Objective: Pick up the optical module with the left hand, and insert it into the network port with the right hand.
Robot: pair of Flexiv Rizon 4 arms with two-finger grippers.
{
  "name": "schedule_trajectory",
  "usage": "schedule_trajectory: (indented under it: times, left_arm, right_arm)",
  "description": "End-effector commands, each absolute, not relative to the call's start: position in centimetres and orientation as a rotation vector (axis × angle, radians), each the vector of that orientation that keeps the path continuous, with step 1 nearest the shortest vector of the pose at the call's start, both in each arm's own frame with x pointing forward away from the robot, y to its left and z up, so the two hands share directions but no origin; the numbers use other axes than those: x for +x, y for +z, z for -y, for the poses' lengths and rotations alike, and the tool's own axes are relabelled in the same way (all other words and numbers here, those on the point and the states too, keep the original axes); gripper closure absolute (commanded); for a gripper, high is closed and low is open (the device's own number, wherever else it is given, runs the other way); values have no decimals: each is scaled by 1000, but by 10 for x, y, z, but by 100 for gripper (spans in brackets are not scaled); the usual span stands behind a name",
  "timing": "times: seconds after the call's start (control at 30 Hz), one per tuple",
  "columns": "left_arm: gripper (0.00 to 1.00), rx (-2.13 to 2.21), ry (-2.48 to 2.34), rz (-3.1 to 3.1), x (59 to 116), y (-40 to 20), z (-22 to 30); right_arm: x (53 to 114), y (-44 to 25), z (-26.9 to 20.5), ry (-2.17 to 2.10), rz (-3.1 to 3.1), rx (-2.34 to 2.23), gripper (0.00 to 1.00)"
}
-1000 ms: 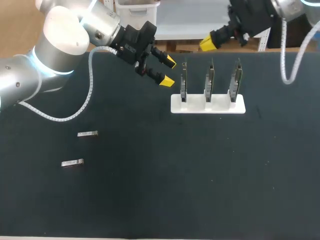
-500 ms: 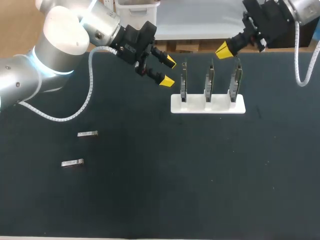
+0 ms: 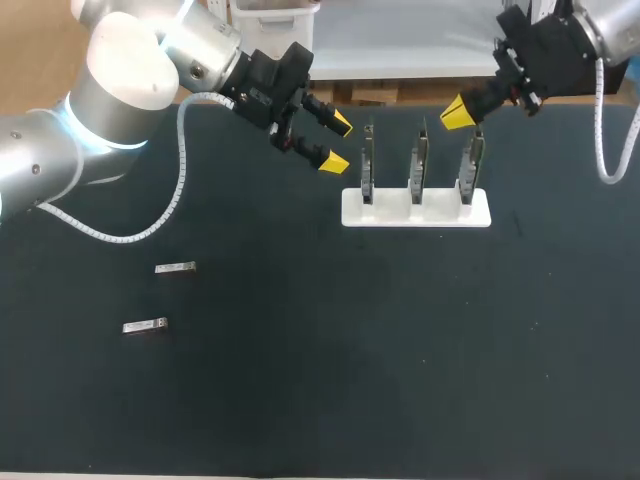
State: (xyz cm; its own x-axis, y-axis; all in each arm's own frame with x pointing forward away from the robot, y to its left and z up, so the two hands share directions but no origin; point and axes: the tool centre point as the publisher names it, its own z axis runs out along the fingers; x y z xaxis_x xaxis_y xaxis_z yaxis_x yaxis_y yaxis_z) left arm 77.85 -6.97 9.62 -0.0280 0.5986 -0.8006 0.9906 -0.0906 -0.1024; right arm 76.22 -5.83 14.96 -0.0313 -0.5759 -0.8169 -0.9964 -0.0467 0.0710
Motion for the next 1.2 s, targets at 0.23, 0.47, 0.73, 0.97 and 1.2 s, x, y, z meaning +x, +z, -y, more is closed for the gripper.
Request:
schedule_trajectory:
  times: [0.23,0.47,0.73,0.97,1.2]
  left_arm:
    - [0,1737,-980,-1670,780,97,70]
    - [0,1737,-980,-1670,780,97,70]
    - [0,1737,-980,-1670,780,97,70]
    - [0,1737,-980,-1670,780,97,70]
    - [0,1737,-980,-1670,780,97,70]
  right_arm:
    - [763,144,62,936,-1670,-1599,100]
    - [764,143,62,943,-1667,-1580,100]
    - [766,142,60,945,-1667,-1578,100]
    - [767,143,60,943,-1666,-1576,100]
    - [769,145,60,944,-1657,-1572,100]
